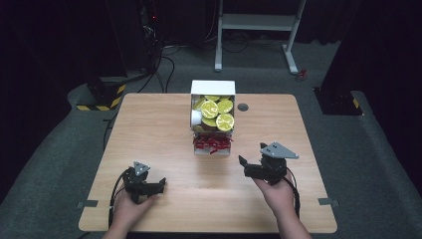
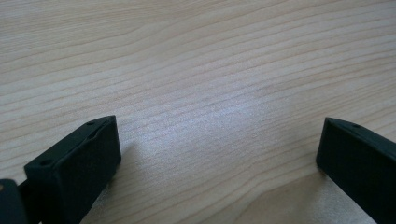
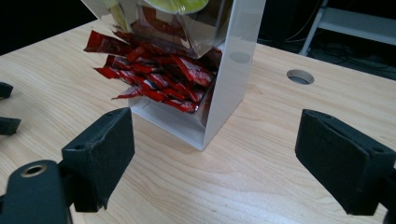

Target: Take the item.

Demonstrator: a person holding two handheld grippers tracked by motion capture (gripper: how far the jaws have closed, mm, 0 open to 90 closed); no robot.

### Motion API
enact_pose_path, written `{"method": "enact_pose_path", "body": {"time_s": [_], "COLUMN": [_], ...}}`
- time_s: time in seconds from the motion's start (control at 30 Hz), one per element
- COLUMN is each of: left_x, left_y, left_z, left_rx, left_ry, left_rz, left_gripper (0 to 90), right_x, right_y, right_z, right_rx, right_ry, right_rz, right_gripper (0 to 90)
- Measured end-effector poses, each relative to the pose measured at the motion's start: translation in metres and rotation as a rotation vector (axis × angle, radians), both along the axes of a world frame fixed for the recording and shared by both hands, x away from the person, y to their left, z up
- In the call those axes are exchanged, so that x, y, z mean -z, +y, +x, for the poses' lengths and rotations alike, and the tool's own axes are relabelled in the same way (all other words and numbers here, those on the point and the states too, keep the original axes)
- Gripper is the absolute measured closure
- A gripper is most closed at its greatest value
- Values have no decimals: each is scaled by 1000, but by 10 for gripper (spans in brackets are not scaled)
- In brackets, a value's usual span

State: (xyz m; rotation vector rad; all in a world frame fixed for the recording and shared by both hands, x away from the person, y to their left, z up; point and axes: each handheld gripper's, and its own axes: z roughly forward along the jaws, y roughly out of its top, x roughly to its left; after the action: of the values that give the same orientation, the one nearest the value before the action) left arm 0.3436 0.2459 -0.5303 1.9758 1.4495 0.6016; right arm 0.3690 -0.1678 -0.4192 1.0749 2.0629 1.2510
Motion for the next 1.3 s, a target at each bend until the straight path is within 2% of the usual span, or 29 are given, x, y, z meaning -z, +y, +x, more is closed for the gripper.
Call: {"method": "enact_pose_path", "body": {"time_s": [0.27,0.47,0.7,1.3], "left_x": [0,0,0,0], "left_y": [0,0,-1,-1], "left_z": [0,0,0,0], "left_rx": [-3,-3,-3,-3], "left_ry": [1,1,2,2], "left_rz": [-4,-4,-5,-5], "left_gripper": [2,2,2,2], "right_x": [-10,-19,-26,-52], "right_y": [8,10,12,34], "right_z": [0,2,3,9], "right_rx": [3,-21,-27,-66], "right_ry": [-29,-55,-64,-99], "right_rz": [-7,3,12,10], "right_gripper": [120,121,120,130]}}
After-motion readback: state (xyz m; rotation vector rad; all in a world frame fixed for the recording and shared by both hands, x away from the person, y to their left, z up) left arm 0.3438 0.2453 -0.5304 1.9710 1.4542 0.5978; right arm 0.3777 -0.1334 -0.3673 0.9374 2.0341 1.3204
